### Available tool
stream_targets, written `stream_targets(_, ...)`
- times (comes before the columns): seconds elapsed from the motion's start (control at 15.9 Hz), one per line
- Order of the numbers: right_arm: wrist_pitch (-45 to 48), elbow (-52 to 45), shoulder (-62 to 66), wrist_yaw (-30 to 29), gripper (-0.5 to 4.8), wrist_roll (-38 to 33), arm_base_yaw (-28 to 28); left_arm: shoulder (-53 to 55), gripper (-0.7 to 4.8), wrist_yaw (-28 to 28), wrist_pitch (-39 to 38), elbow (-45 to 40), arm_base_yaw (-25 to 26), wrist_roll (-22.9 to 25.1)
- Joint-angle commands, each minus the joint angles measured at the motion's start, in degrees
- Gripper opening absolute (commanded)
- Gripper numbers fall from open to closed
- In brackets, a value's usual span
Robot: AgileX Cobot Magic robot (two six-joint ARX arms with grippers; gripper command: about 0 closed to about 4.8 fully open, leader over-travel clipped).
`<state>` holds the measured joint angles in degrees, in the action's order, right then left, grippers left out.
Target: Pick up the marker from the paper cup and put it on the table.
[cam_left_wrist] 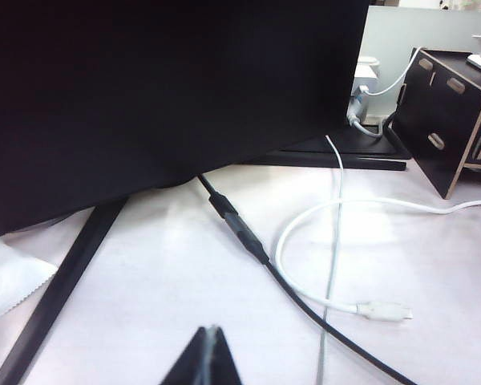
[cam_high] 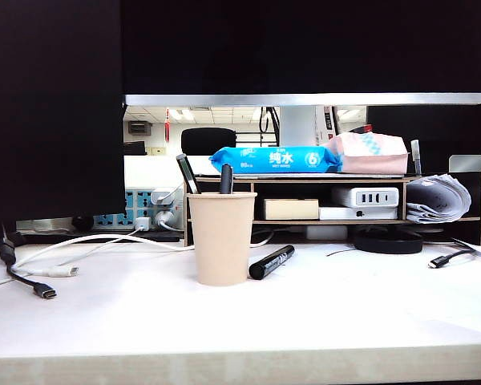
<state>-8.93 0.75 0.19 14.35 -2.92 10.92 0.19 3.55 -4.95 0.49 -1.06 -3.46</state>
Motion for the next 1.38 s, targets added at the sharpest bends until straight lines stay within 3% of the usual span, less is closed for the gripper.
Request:
stream_targets(0.06, 0.7, -0.3, 0.0, -3.2, -0.06, 1.7, 0.0, 0.0, -0.05, -0.1, 0.7, 0.0, 0.0, 0.0)
stream_targets(0.44, 1.8, -0.3, 0.0, -14.5, -0.06, 3.2, -7.7, 0.0, -0.05, -0.1, 0.7, 0.0, 0.0, 0.0)
stream_targets(1.38, 1.9, -0.3, 0.0, -14.5, -0.06, 3.4, -8.3, 0.0, -0.05, -0.1, 0.7, 0.0, 0.0, 0.0)
